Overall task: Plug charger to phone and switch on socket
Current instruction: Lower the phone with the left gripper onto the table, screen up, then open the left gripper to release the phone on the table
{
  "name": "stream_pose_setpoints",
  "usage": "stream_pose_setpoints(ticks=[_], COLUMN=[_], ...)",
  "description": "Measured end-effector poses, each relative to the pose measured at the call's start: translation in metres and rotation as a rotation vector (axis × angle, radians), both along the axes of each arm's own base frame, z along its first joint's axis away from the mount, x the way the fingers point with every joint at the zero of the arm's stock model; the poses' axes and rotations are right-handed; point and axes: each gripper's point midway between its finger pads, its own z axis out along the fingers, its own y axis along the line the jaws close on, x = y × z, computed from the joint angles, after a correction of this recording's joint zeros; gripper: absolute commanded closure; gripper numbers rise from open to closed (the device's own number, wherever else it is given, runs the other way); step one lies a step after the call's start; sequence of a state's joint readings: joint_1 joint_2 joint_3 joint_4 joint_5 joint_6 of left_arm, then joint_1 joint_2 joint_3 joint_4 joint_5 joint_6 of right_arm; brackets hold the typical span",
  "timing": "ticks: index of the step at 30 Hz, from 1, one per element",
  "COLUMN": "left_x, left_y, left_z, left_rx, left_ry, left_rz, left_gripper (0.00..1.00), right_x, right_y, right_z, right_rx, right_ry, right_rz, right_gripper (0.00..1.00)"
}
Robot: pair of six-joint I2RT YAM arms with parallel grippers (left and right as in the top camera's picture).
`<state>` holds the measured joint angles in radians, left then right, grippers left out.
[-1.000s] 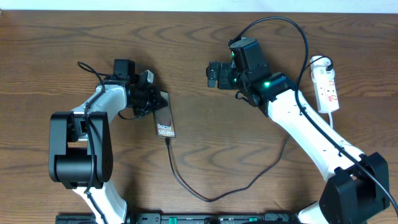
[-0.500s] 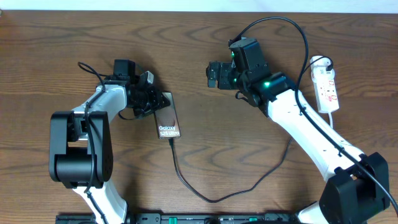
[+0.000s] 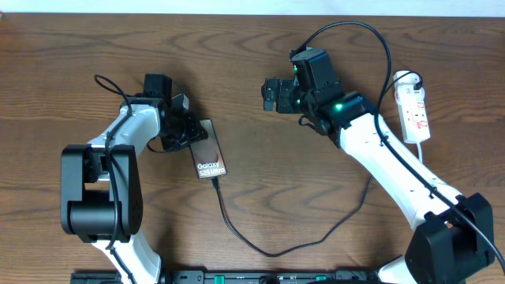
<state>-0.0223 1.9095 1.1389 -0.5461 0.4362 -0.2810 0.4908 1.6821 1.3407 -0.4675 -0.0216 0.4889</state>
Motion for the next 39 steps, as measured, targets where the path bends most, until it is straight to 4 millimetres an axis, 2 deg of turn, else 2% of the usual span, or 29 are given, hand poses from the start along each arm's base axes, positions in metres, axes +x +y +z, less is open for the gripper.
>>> stream_pose_setpoints(ticks=[3,13,15,16,17,19,31,33,35,39], left_x=[-0.001,0.0,0.001,0.001,0.002,0.004,0.001,0.0,0.003,0.015], left_y=[0.007,0.02,0.021,0.021,0.021,0.022,0.028,0.029,0.027,0.024], left_z=[0.0,-0.001,-0.001,0.0,0.0,0.001,0.005,0.012,0.029,0.089], left_rx=[0.042,0.121,0.126,0.127,0.129,0.135,0.175,0.175,0.168,0.148], left_ry=[0.008,0.002,0.001,-0.002,-0.002,-0.012,-0.034,-0.054,-0.106,-0.286], left_rz=[0.01,0.023,0.024,0.022,0.024,0.022,0.005,0.0,-0.005,0.002], left_gripper=[0.45,0.39,0.34,0.23,0.18,0.13,0.12,0.12,0.12,0.12], right_x=[0.0,0.0,0.0,-0.001,-0.001,-0.001,-0.001,-0.001,-0.001,-0.001], right_y=[0.0,0.0,0.0,0.0,0.0,0.0,-0.001,-0.001,0.0,0.0], right_z=[0.0,0.0,0.0,-0.001,-0.001,-0.001,-0.001,-0.001,-0.001,-0.001], right_rx=[0.0,-0.001,-0.001,-0.002,-0.002,-0.002,-0.002,-0.002,-0.002,-0.002], right_ry=[0.0,0.001,0.002,0.003,0.003,0.003,0.004,0.004,0.004,0.004], right_rz=[0.0,0.0,0.0,0.0,0.0,0.0,0.0,0.0,0.0,0.001], right_gripper=[0.01,0.01,0.01,0.01,0.01,0.01,0.01,0.01,0.01,0.01])
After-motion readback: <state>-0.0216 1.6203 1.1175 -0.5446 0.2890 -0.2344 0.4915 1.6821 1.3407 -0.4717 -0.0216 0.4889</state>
